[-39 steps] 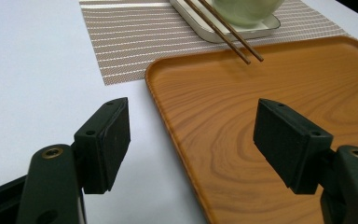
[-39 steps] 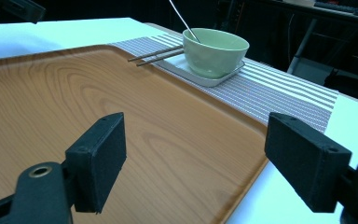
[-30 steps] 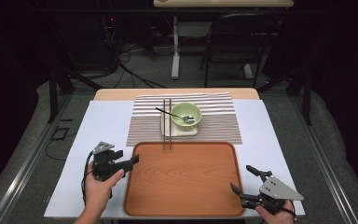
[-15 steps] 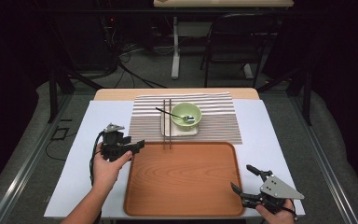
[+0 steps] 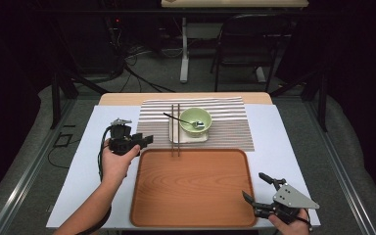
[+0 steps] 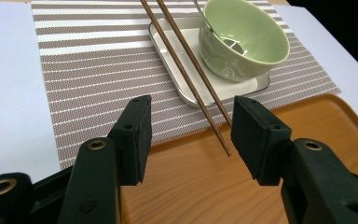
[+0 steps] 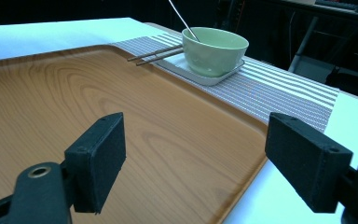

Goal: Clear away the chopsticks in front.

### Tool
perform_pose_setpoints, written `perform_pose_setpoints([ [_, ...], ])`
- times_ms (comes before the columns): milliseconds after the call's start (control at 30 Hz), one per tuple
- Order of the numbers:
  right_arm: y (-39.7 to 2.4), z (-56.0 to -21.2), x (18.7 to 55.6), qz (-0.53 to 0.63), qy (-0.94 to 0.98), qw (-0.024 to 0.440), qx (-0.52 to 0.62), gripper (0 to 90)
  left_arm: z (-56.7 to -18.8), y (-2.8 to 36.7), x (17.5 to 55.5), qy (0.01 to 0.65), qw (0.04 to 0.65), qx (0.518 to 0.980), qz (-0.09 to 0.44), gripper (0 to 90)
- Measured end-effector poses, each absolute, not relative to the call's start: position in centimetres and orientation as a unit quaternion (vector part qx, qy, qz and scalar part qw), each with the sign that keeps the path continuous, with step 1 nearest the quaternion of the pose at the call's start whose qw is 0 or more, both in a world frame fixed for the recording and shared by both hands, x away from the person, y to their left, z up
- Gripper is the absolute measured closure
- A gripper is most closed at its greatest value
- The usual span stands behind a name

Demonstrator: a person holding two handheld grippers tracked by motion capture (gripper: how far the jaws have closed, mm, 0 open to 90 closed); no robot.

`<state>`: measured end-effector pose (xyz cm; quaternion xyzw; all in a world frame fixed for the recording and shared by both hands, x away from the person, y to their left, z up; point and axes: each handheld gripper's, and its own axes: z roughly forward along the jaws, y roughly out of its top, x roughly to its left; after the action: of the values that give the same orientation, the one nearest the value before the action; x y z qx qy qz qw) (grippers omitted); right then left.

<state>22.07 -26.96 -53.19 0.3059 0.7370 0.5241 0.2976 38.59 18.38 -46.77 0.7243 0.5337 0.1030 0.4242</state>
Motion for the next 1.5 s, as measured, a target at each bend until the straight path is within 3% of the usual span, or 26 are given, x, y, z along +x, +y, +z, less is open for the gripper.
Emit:
perform_pose_setpoints([
  [500, -27.1, -53.2, 22.2, 0.557, 0.72, 0.278, 0.305, 17.6, -47.5, 17.0, 42.2, 0.549, 0.429, 0.713, 0.086, 50.3],
  [1033, -27.0, -53.2, 22.1, 0.559, 0.724, 0.275, 0.295, 15.4, -49.0, 15.2, 46.0, 0.576, 0.399, 0.711, 0.062, 59.1],
  [1500, -27.3, -53.2, 22.1, 0.565, 0.723, 0.268, 0.294, 16.4, -50.2, 12.7, 48.4, 0.584, 0.368, 0.721, 0.063, 72.8],
])
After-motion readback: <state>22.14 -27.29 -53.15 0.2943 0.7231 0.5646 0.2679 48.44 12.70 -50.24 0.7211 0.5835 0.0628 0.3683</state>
